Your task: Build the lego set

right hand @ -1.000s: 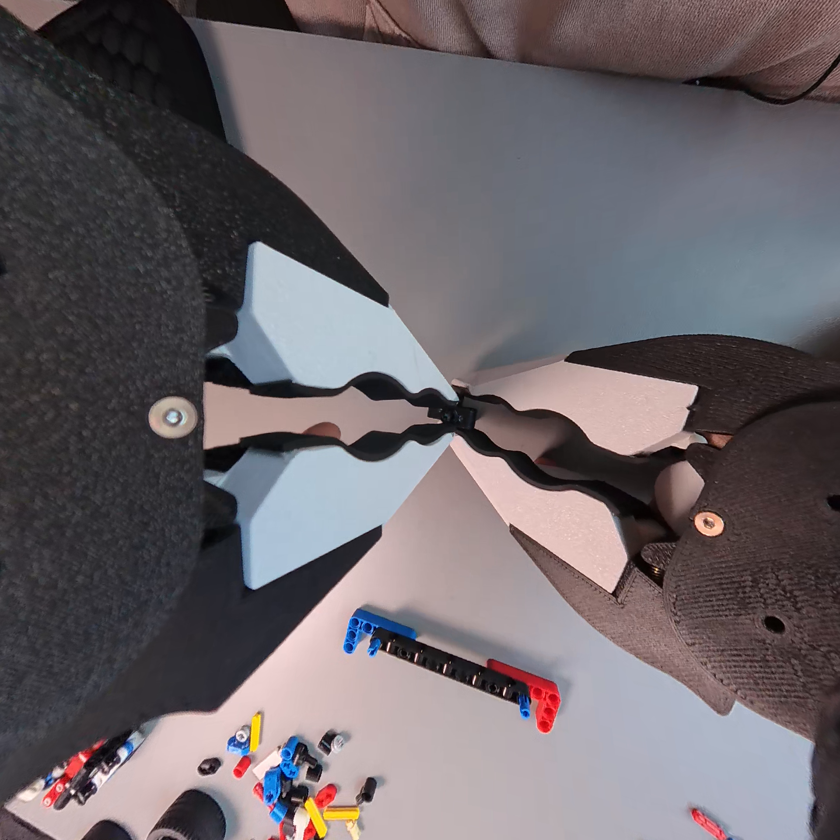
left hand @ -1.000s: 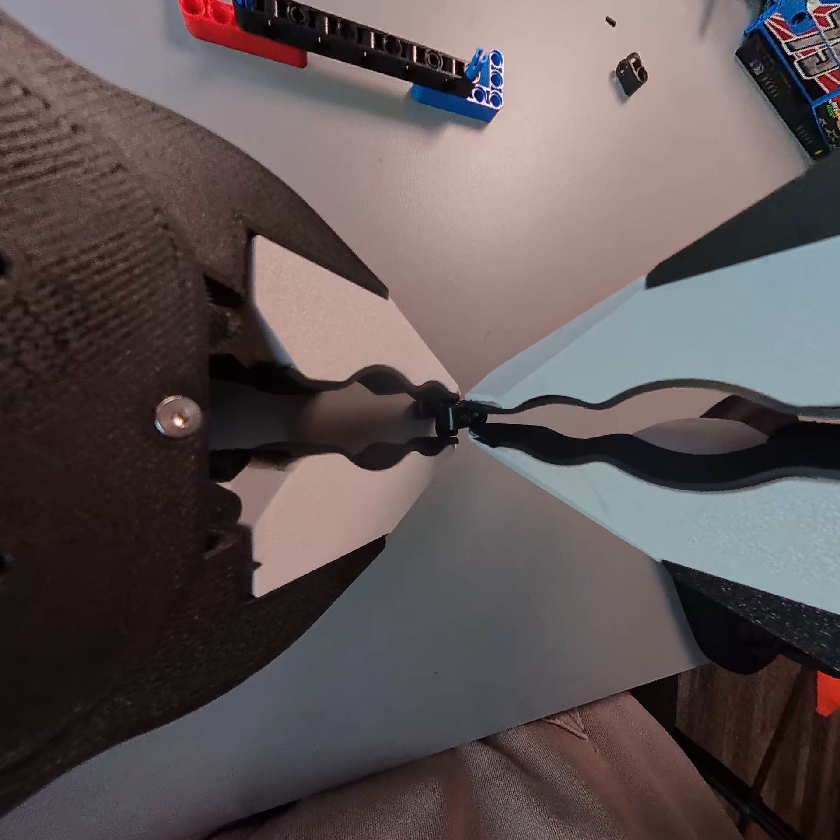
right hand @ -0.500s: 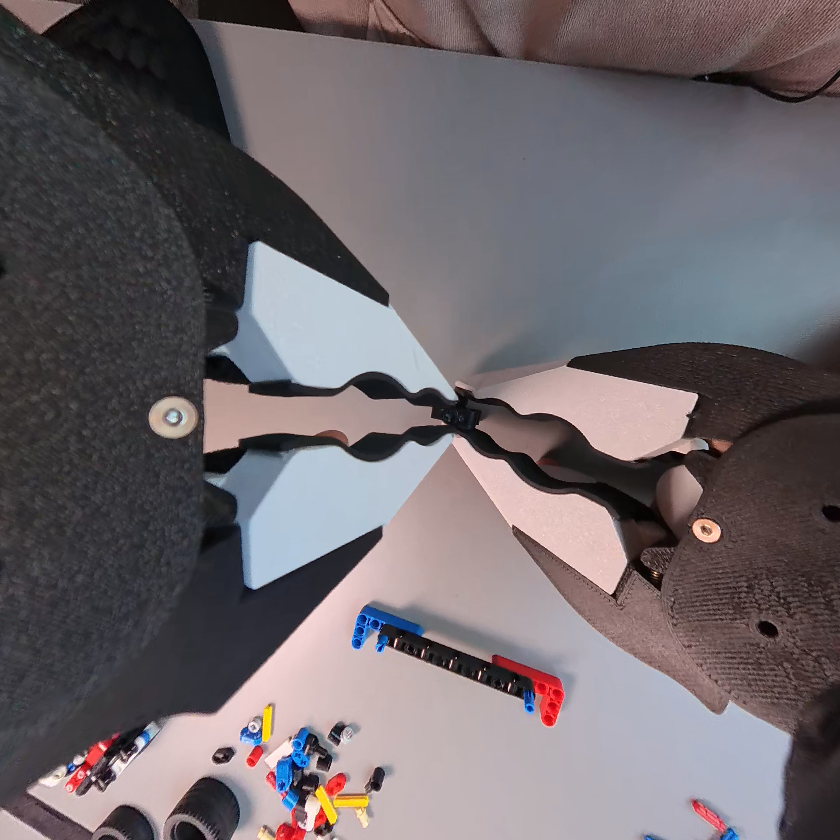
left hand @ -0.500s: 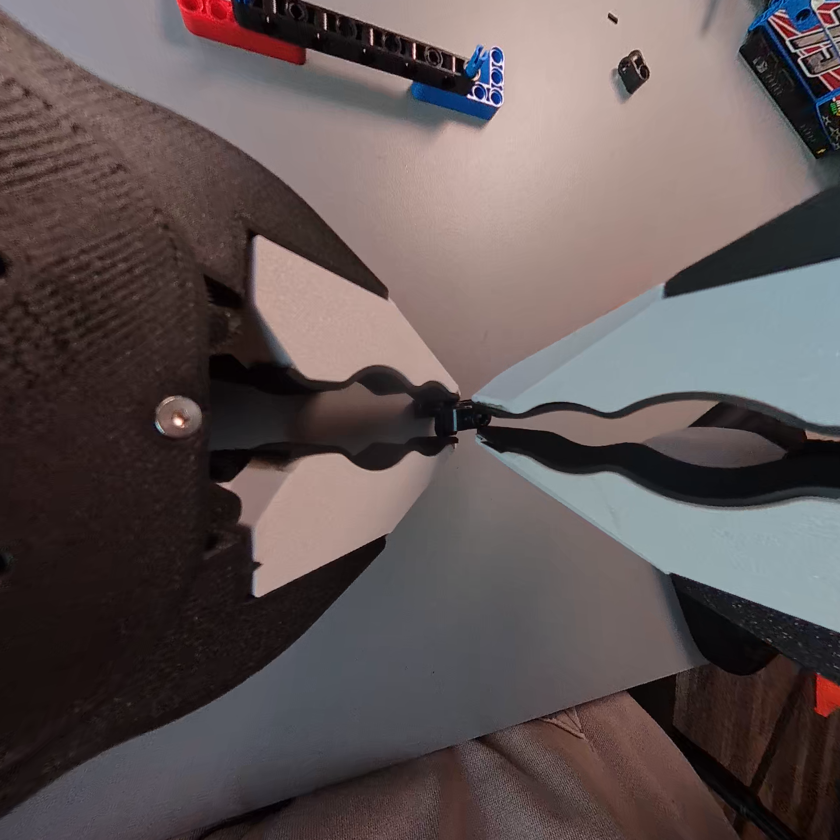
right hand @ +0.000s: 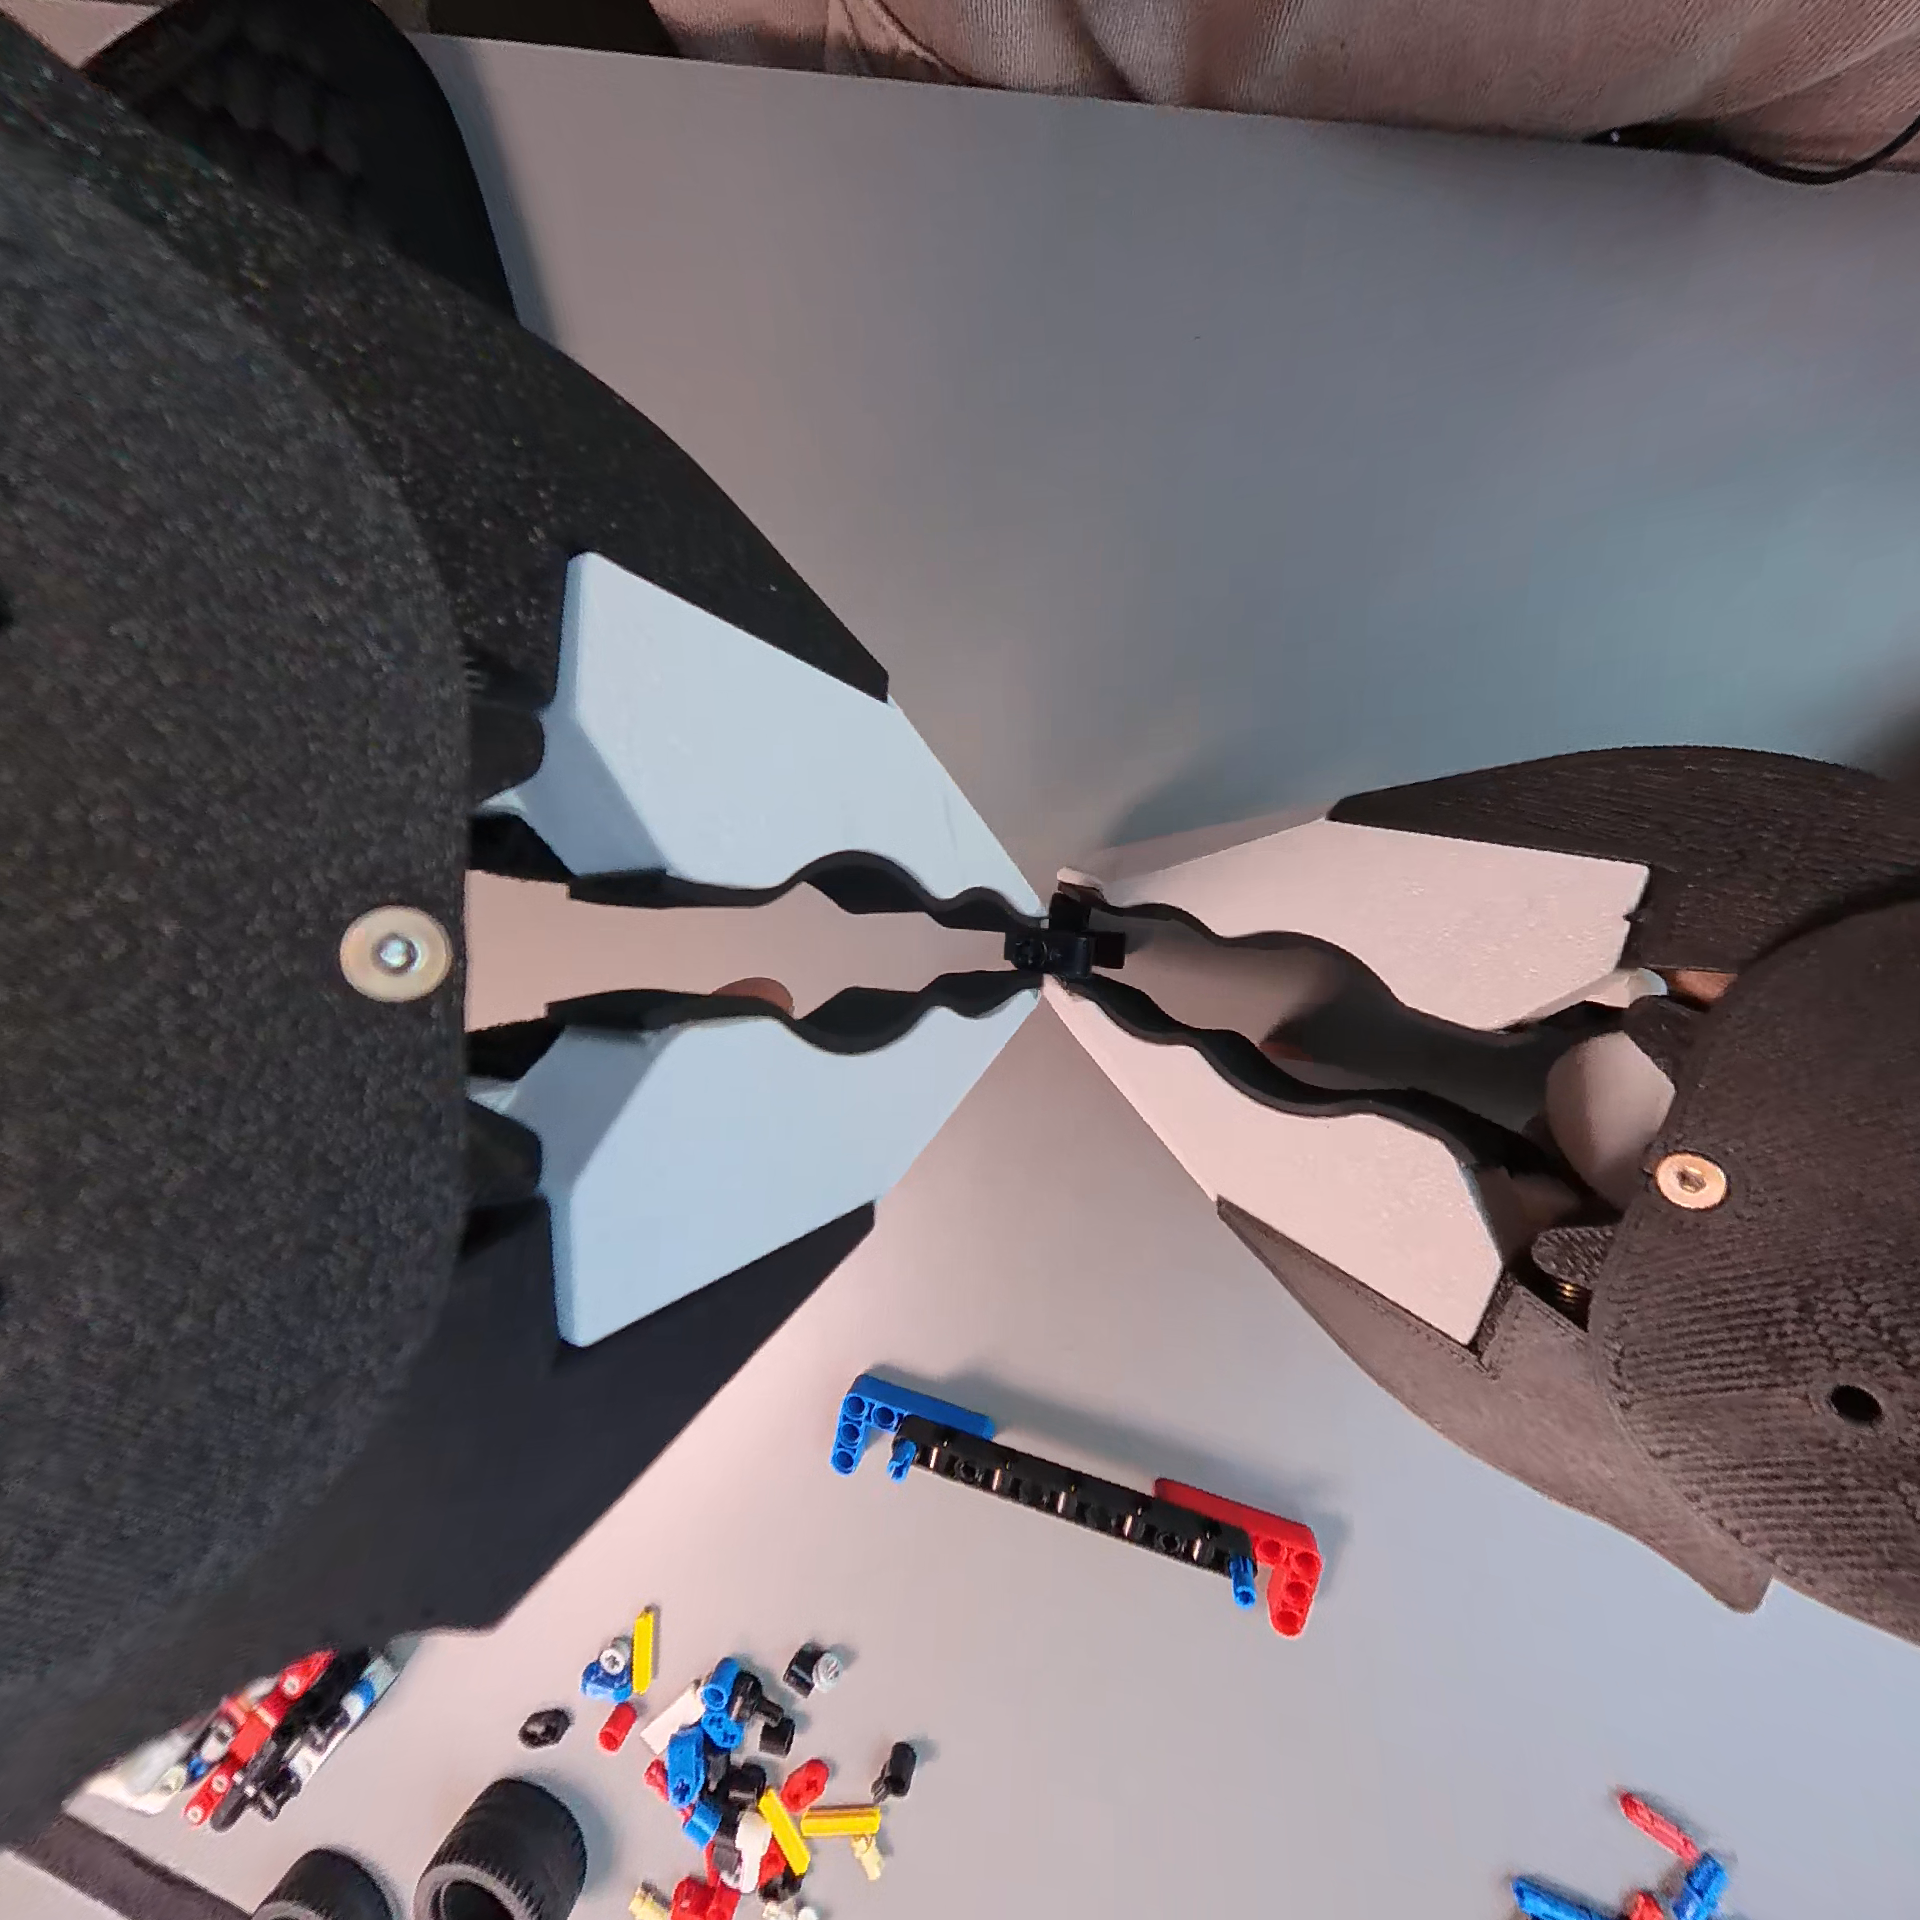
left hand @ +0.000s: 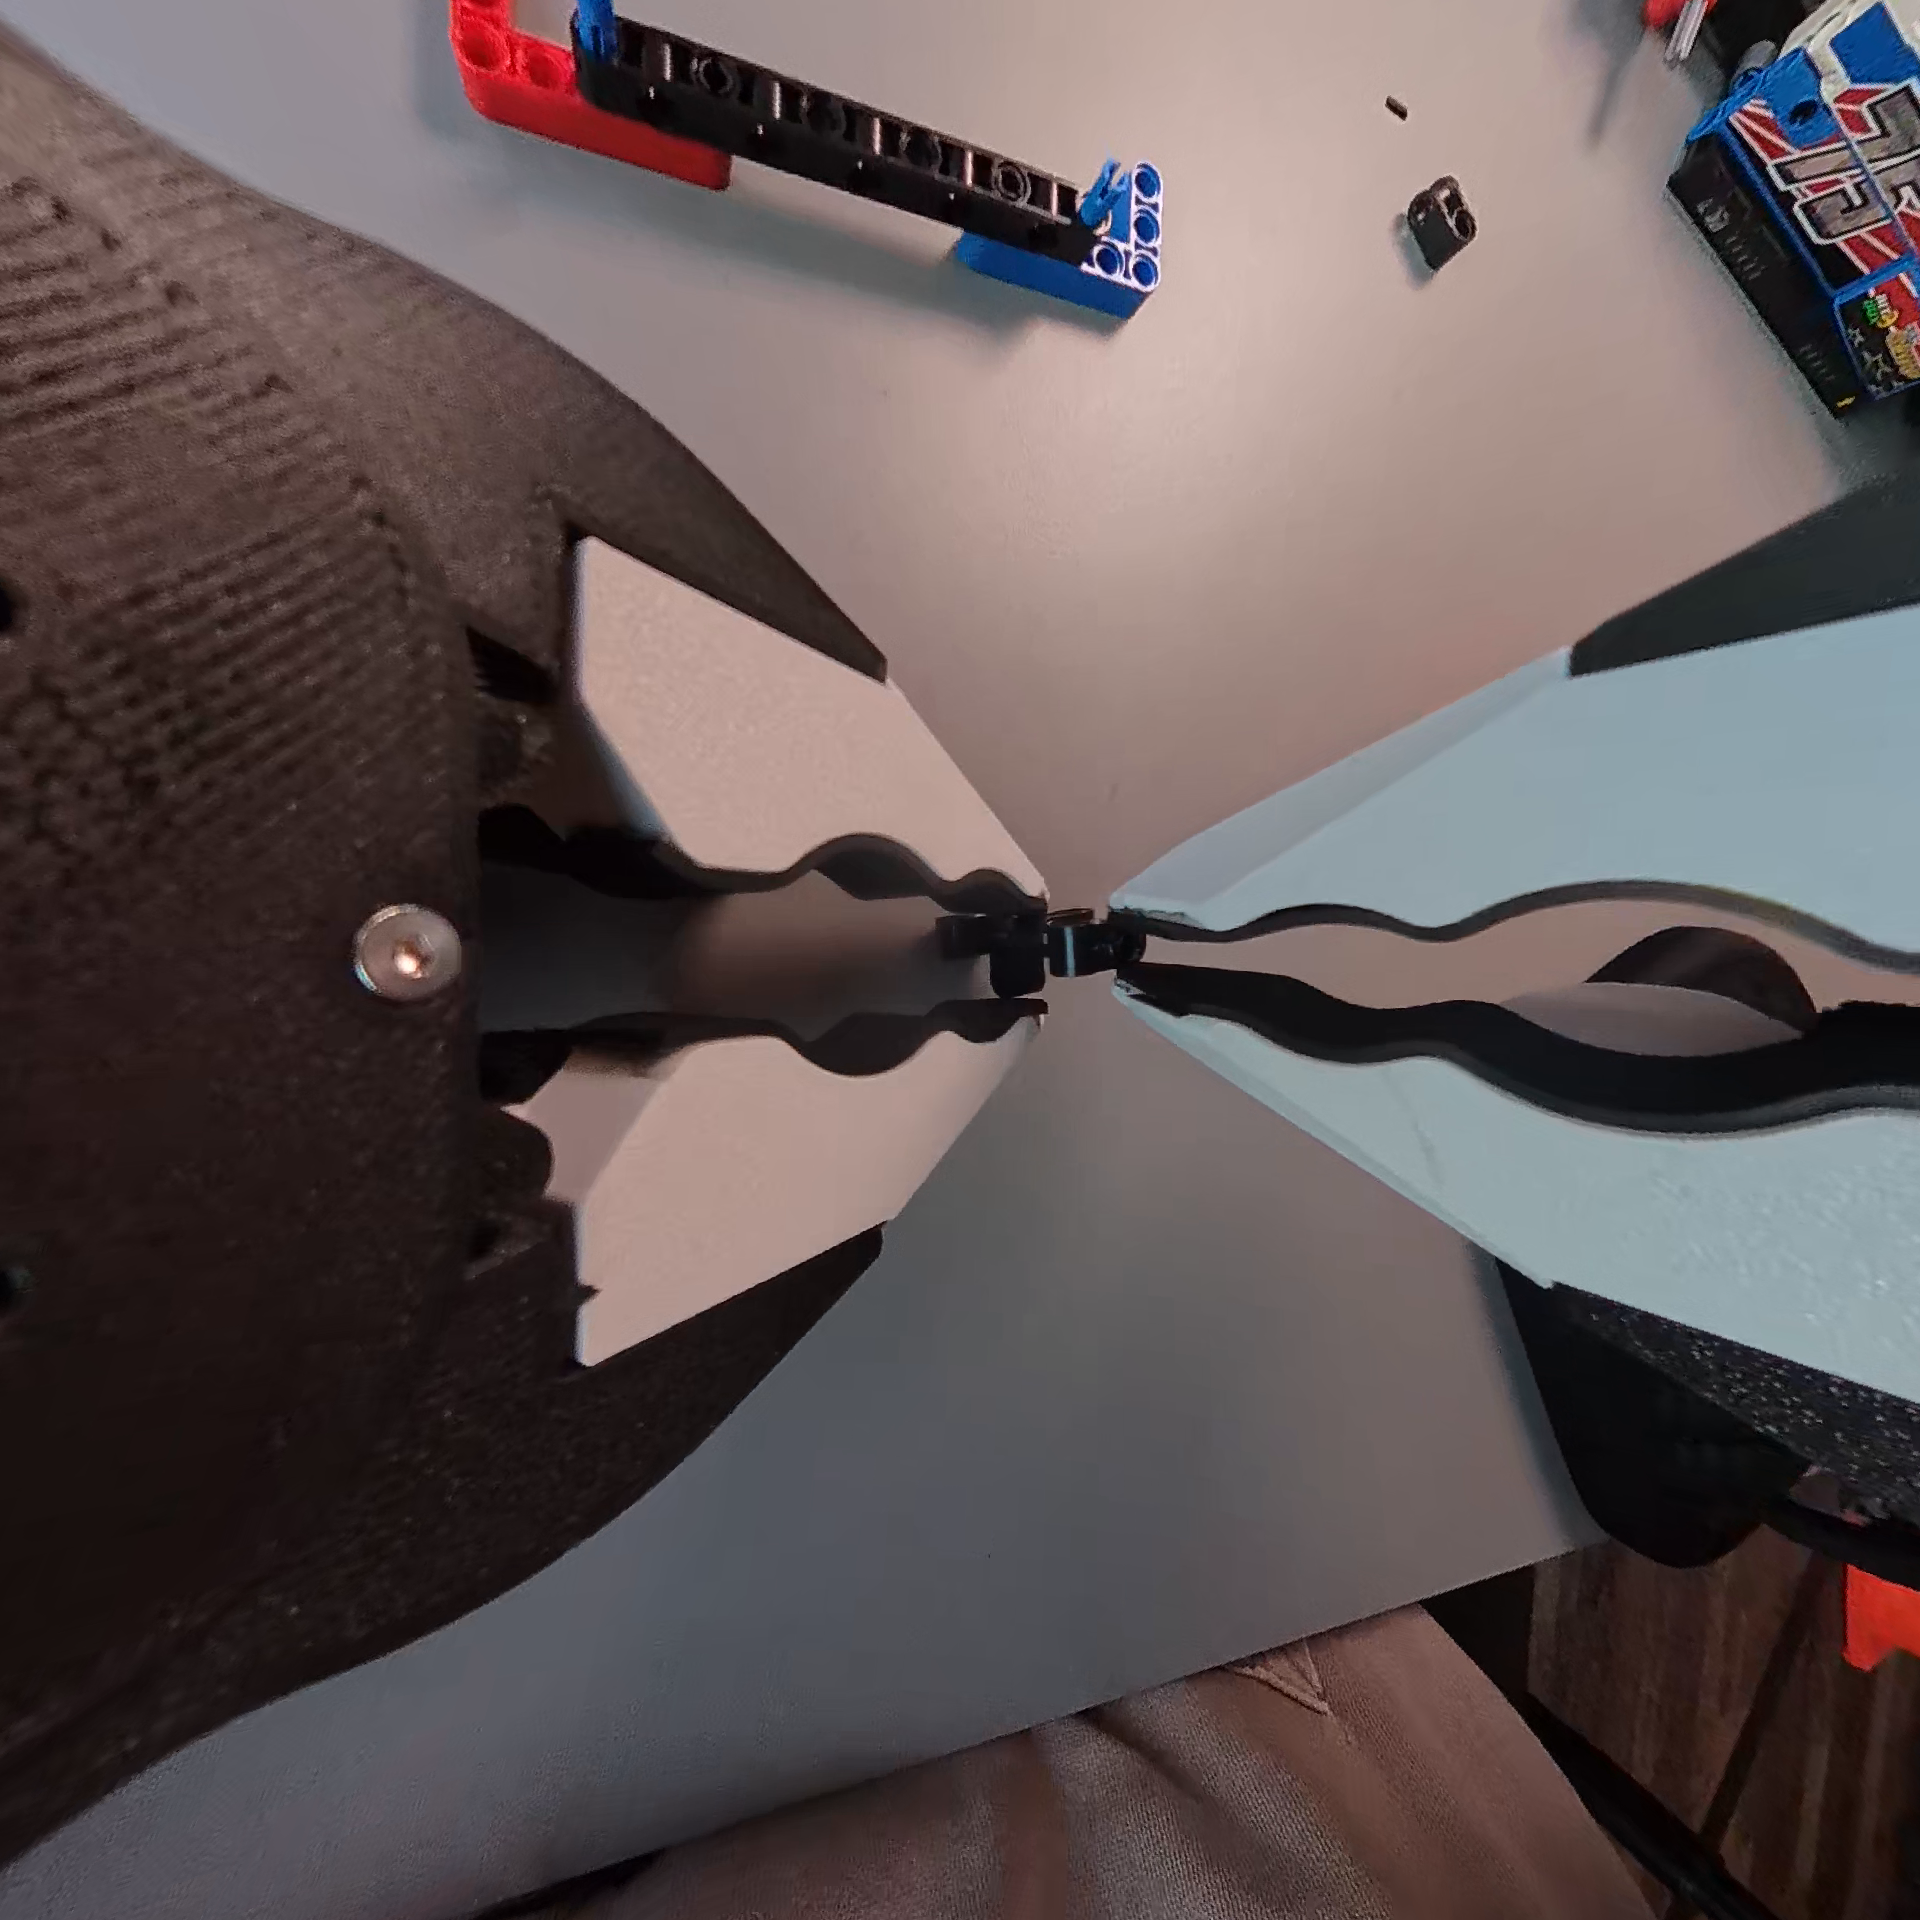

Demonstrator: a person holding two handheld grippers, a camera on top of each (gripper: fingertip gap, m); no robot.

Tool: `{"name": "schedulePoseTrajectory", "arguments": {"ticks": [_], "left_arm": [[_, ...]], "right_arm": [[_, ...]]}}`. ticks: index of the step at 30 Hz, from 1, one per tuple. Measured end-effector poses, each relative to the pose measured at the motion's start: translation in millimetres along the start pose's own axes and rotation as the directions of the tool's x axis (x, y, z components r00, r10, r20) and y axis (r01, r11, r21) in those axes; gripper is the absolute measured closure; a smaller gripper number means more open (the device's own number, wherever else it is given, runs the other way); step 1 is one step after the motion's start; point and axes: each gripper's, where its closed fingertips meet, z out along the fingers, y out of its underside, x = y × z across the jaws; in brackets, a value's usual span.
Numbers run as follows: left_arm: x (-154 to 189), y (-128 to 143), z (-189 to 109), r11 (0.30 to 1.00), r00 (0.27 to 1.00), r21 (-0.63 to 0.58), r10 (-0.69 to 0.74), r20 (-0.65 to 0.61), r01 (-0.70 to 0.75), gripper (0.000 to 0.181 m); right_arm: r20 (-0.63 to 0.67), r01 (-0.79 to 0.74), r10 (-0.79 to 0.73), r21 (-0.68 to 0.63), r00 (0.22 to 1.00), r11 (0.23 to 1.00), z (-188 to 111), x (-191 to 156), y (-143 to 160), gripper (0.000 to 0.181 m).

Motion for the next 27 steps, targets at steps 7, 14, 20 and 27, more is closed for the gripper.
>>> {"name": "schedulePoseTrajectory", "arguments": {"ticks": [7, 14, 20, 27], "left_arm": [[-5, -7, -10, 0.997, 1.0, 0.074, -0.012, 0.014, 0.011, 0.154], [-17, -31, -35, 0.967, 0.997, 0.252, -0.047, 0.06, 0.03, 0.149], [-20, -60, -58, 0.892, 0.994, 0.446, -0.101, 0.029, 0.078, 0.159], [-27, -74, -81, 0.812, 0.988, 0.574, -0.15, 0.025, 0.109, 0.173]], "right_arm": [[-0.034, -0.07, 0.073, 0.096, 0.997, 0.993, -13, 9, -1, 0.176], [-0.046, -0.221, 0.278, 0.49, 0.96, 0.844, -52, 28, -20, 0.176], [0.077, -0.299, 0.425, 0.821, 0.902, 0.487, -86, 42, -30, 0.176], [0.248, -0.366, 0.432, 0.905, 0.867, 0.215, -87, 47, -35, 0.176]]}}
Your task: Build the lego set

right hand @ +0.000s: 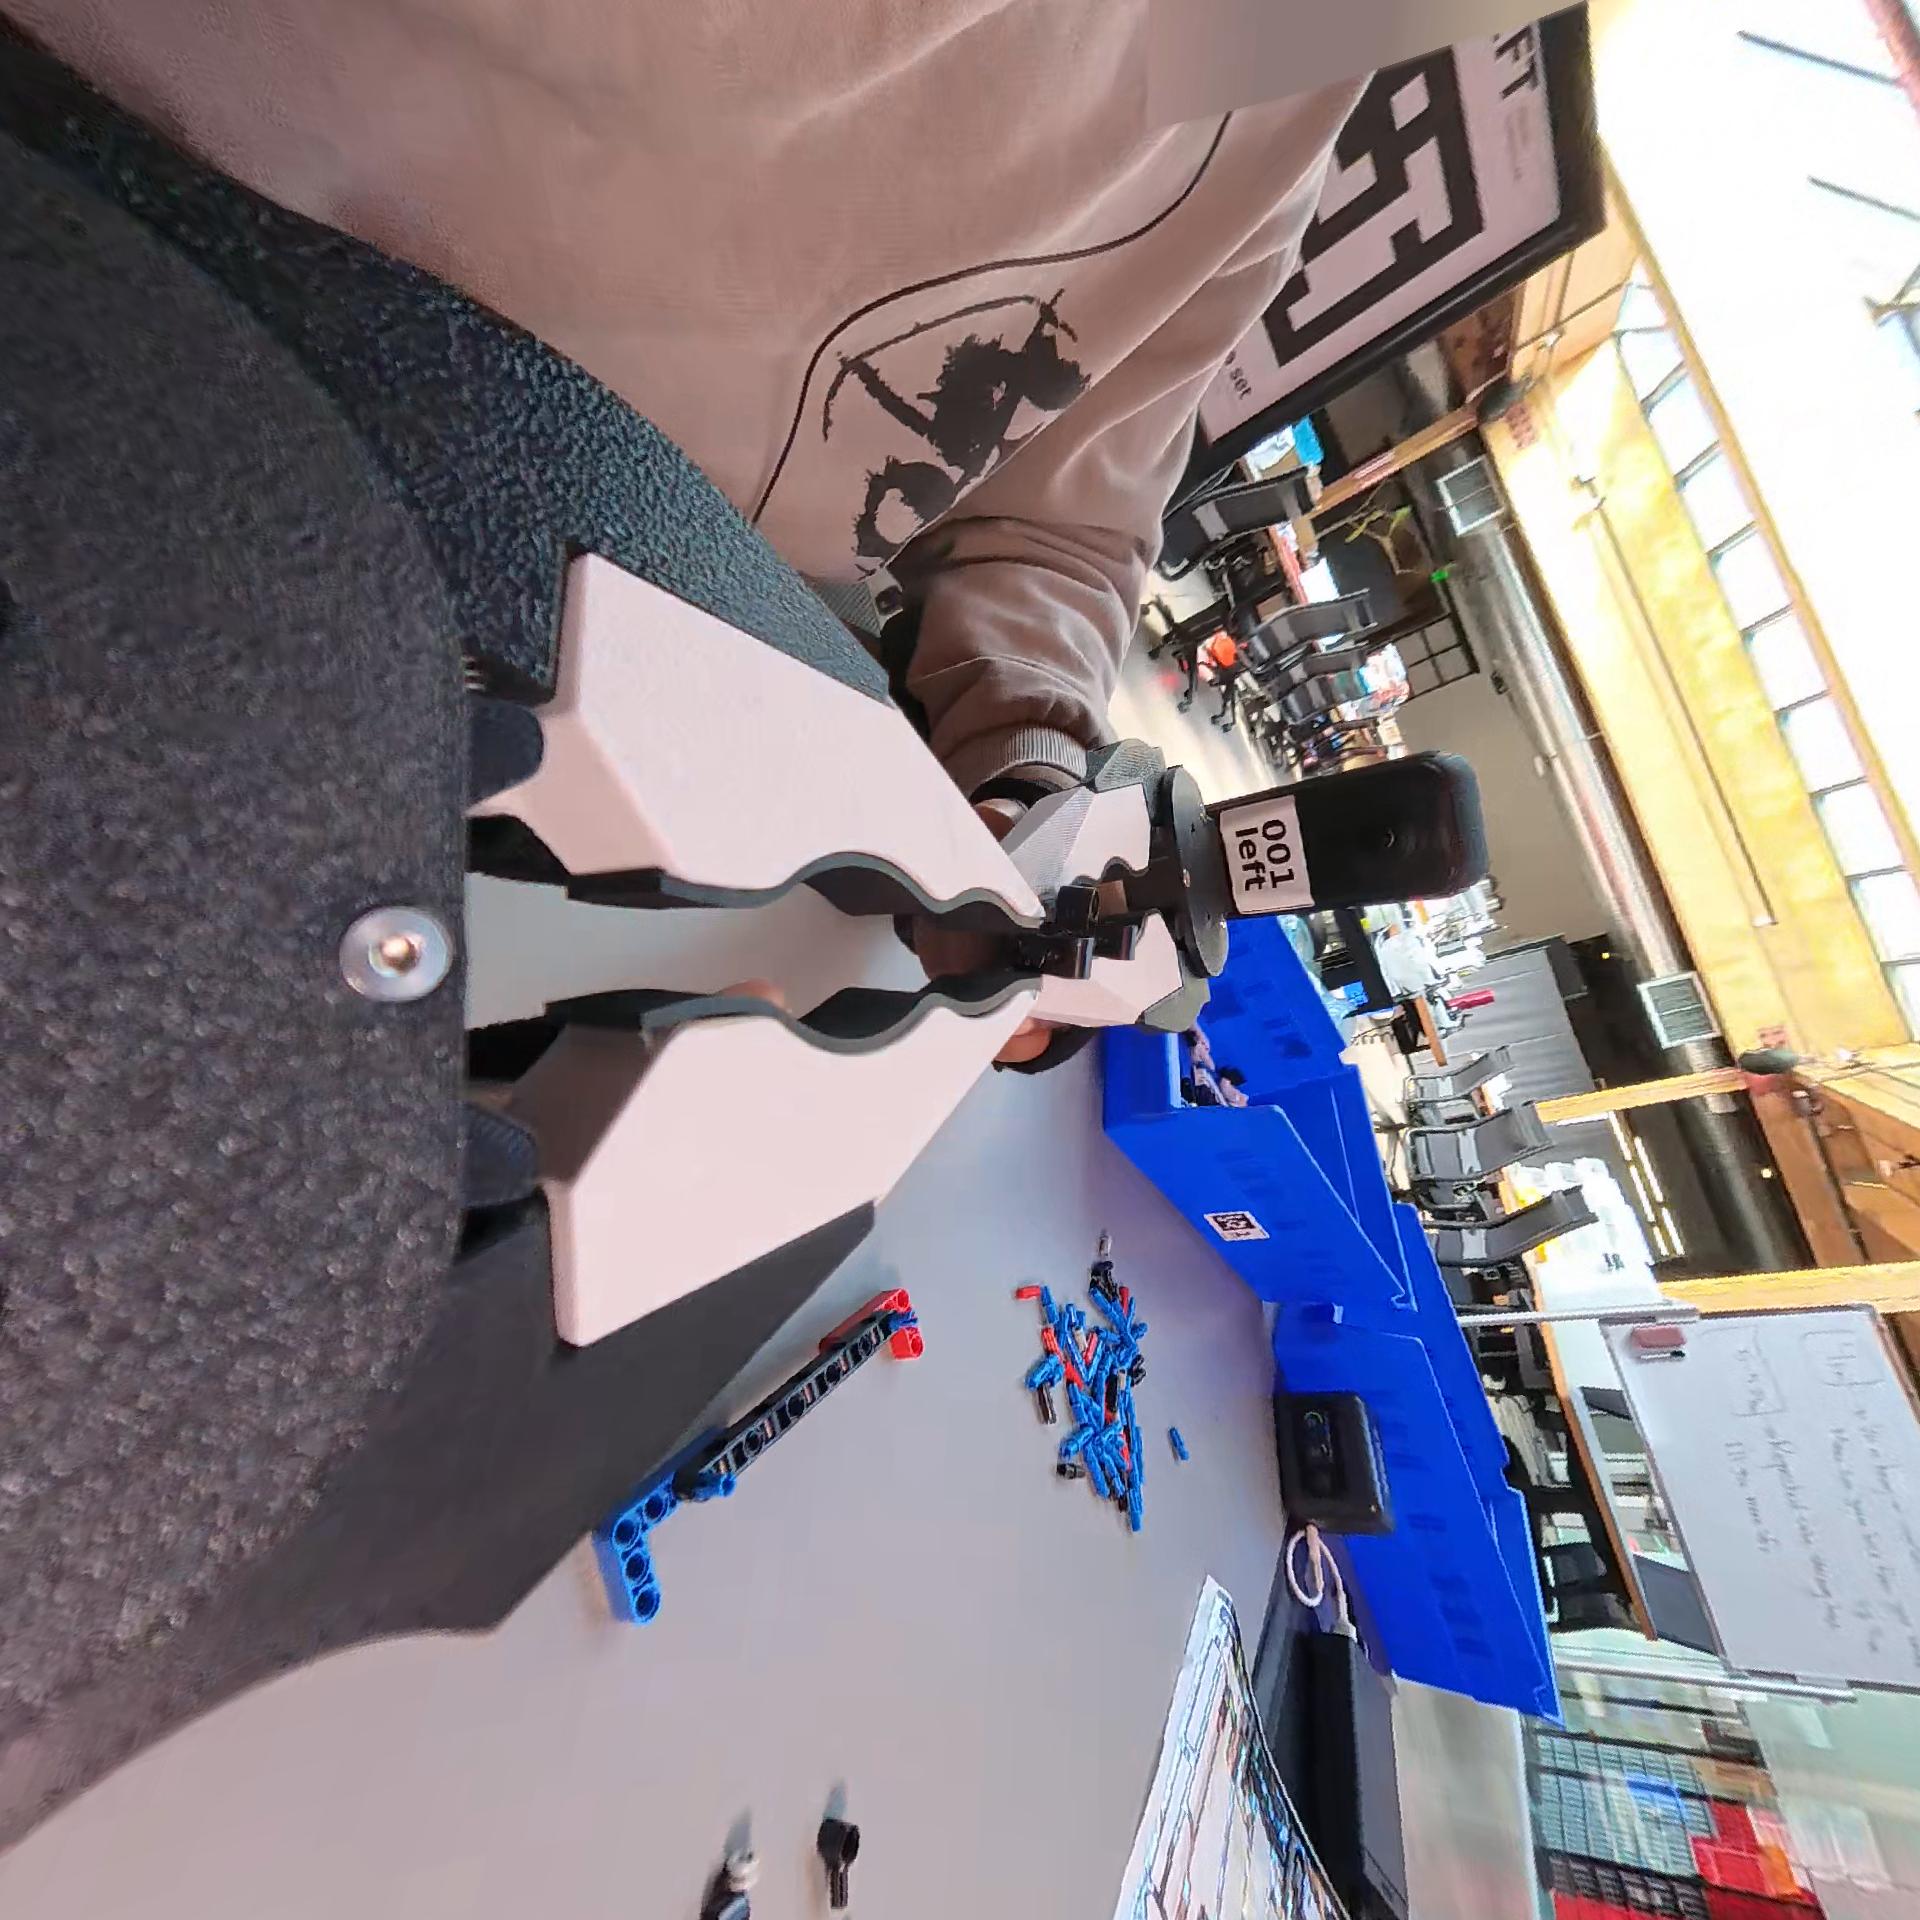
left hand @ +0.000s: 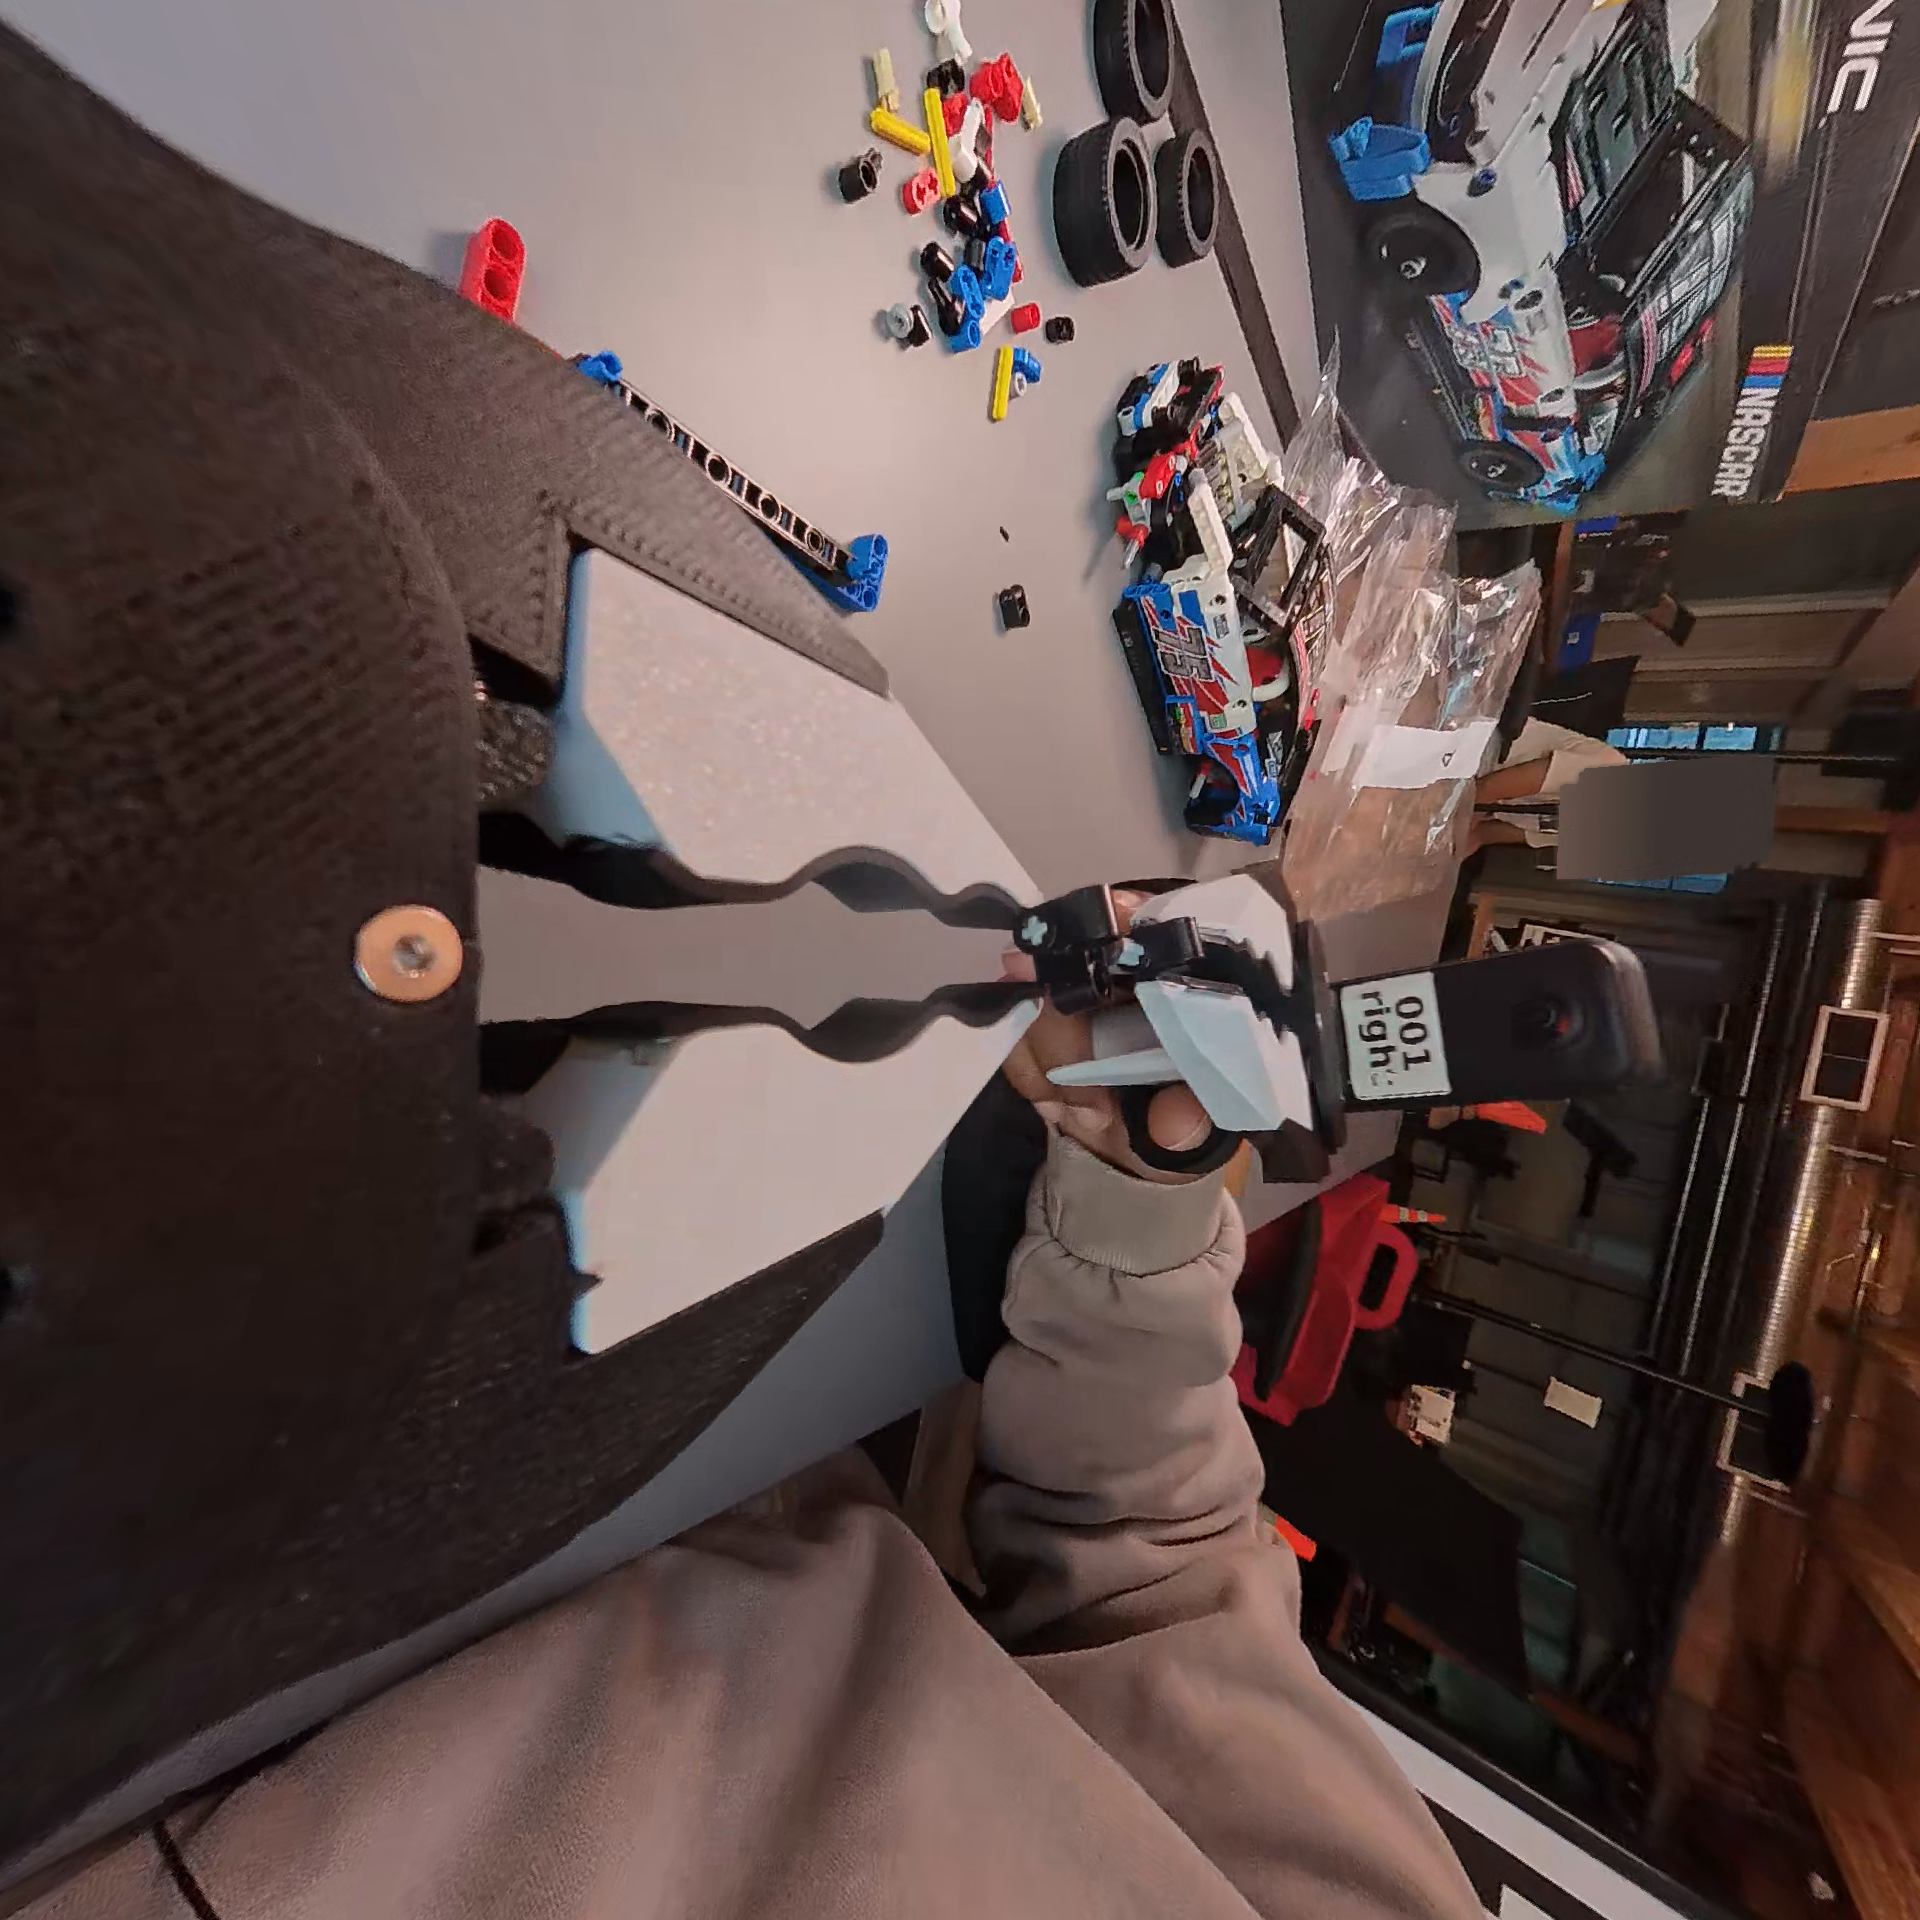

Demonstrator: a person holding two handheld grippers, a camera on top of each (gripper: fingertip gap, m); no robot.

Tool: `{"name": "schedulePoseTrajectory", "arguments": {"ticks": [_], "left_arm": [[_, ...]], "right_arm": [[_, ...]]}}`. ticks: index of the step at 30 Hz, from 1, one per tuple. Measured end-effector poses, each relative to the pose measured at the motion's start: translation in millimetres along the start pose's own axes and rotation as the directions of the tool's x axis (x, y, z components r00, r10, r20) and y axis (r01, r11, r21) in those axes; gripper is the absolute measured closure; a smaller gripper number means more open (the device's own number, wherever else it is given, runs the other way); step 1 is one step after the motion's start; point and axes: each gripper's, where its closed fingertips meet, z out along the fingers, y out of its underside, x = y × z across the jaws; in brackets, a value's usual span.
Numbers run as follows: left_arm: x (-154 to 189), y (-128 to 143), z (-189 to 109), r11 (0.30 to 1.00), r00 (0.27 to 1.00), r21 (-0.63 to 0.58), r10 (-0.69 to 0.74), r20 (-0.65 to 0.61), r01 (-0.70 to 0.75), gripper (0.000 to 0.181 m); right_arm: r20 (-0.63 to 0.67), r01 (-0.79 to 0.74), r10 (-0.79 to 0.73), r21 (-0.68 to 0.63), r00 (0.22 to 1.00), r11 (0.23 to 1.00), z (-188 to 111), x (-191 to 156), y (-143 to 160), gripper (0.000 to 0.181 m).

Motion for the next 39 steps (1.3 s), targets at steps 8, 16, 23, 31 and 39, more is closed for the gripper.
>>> {"name": "schedulePoseTrajectory", "arguments": {"ticks": [8, 16, 23, 31, 39], "left_arm": [[-7, -8, -3, 0.998, 0.999, 0.055, -0.013, 0.03, 0.011, 0.171], [-14, -14, -8, 0.993, 0.997, 0.099, -0.067, 0.038, 0.063, 0.165], [-12, -20, -11, 0.988, 0.997, 0.138, -0.079, 0.012, 0.076, 0.161], [-10, -18, -8, 0.987, 0.996, 0.132, -0.089, 0.0, 0.088, 0.164], [-9, -16, -8, 0.99, 0.996, 0.114, -0.085, -0.009, 0.086, 0.165]], "right_arm": [[0.044, -0.131, 0.126, 0.134, 0.991, 0.982, -2, 9, -8, 0.176], [0.064, -0.188, 0.179, 0.189, 0.982, 0.964, -7, 13, -14, 0.176], [0.024, -0.109, 0.106, 0.153, 0.994, 0.982, -4, 10, -8, 0.176], [-0.011, -0.044, 0.046, 0.115, 0.999, 0.992, -1, 10, -2, 0.176], [-0.019, -0.027, 0.029, 0.093, 0.999, 0.995, -1, 10, 1, 0.176]]}}
